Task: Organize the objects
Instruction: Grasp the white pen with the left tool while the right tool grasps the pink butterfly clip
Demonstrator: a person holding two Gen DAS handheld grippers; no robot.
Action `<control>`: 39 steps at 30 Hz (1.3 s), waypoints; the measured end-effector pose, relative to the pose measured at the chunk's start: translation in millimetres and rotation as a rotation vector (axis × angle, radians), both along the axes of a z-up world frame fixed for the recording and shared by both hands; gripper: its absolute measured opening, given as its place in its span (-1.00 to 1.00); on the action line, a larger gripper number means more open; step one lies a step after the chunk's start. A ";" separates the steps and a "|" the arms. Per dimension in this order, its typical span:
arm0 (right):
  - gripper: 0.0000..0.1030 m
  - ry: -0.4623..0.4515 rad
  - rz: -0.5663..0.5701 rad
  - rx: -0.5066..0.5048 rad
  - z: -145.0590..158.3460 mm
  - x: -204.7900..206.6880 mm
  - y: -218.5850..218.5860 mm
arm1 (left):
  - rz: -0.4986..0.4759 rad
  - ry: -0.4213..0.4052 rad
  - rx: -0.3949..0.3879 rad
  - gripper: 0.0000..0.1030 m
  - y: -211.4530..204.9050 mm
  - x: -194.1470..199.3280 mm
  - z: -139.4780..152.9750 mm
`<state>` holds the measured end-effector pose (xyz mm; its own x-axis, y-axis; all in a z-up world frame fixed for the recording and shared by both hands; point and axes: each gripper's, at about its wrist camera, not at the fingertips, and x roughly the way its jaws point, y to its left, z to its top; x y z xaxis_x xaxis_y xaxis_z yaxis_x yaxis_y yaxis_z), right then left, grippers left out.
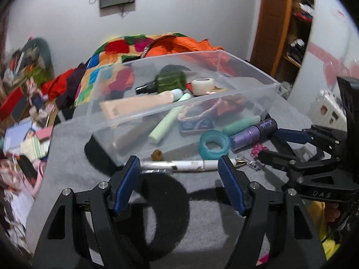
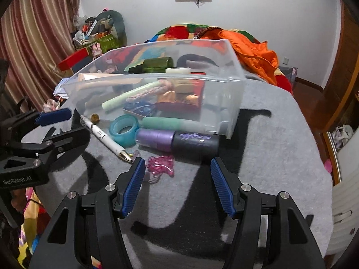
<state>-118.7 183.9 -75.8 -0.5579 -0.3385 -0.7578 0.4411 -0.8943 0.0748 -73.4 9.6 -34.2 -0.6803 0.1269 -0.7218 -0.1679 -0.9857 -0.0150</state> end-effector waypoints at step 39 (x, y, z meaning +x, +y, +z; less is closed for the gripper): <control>-0.39 -0.002 -0.006 0.002 -8.9 -0.1 -2.8 | -0.181 -0.166 -0.022 0.46 12.2 -15.7 -29.4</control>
